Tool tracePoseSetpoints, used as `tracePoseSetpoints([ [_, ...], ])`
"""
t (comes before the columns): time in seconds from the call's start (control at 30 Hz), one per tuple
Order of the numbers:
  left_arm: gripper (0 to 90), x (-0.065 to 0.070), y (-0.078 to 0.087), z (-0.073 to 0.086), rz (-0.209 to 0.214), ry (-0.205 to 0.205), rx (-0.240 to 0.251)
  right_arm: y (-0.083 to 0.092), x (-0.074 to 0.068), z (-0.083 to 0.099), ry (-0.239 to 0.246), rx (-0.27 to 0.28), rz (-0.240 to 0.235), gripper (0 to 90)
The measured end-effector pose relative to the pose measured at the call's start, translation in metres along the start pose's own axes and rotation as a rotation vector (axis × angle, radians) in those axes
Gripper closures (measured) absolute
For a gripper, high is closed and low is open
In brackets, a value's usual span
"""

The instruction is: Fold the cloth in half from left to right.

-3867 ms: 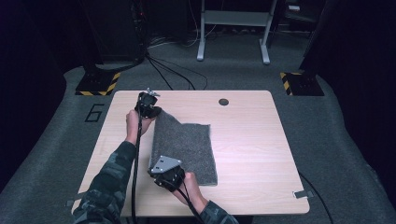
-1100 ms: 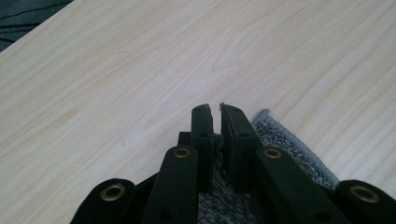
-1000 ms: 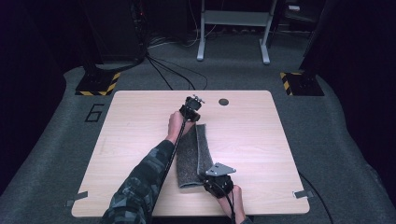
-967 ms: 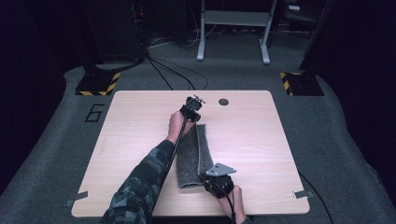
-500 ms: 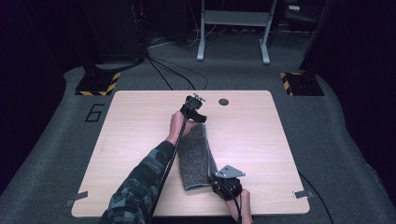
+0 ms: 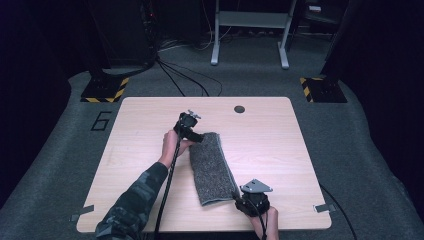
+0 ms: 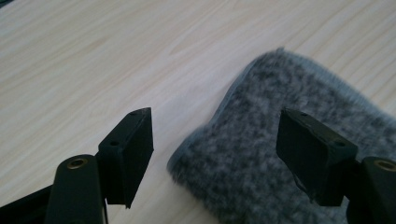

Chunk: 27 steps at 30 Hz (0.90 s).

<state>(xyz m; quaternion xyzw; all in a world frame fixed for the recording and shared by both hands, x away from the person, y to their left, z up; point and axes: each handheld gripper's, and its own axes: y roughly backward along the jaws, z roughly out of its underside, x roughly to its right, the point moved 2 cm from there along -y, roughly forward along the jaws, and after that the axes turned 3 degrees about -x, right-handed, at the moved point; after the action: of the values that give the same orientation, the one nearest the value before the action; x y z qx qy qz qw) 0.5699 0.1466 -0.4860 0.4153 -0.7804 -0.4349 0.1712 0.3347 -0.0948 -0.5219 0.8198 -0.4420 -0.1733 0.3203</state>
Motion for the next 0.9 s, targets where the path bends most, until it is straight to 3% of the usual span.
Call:
tracePoseSetpoints([
  [0.17, 27.2, -0.004, -0.005, 0.017, -0.010, 0.004, -0.047, -0.003, 0.009, -0.008, -0.003, 0.012, 0.009, 48.3],
  [0.37, 27.9, -0.009, -0.018, 0.021, -0.025, 0.006, -0.084, -0.020, 0.019, -0.014, 0.033, -0.066, 0.044, 45.5],
  [0.47, 27.8, -0.009, -0.025, 0.019, -0.023, 0.003, -0.086, -0.023, 0.018, -0.009, 0.017, -0.091, 0.042, 45.0],
  [0.63, 27.8, -0.008, -0.031, 0.010, -0.025, -0.014, -0.079, -0.020, 0.017, -0.006, -0.003, -0.089, 0.040, 45.1],
  [0.77, 26.6, -0.006, -0.038, 0.001, -0.020, -0.028, -0.066, -0.018, 0.014, -0.004, 0.009, -0.090, 0.035, 45.2],
  [0.9, 25.8, -0.005, -0.045, -0.006, 0.011, -0.026, -0.046, -0.016, 0.006, 0.000, 0.008, -0.088, 0.032, 45.4],
])
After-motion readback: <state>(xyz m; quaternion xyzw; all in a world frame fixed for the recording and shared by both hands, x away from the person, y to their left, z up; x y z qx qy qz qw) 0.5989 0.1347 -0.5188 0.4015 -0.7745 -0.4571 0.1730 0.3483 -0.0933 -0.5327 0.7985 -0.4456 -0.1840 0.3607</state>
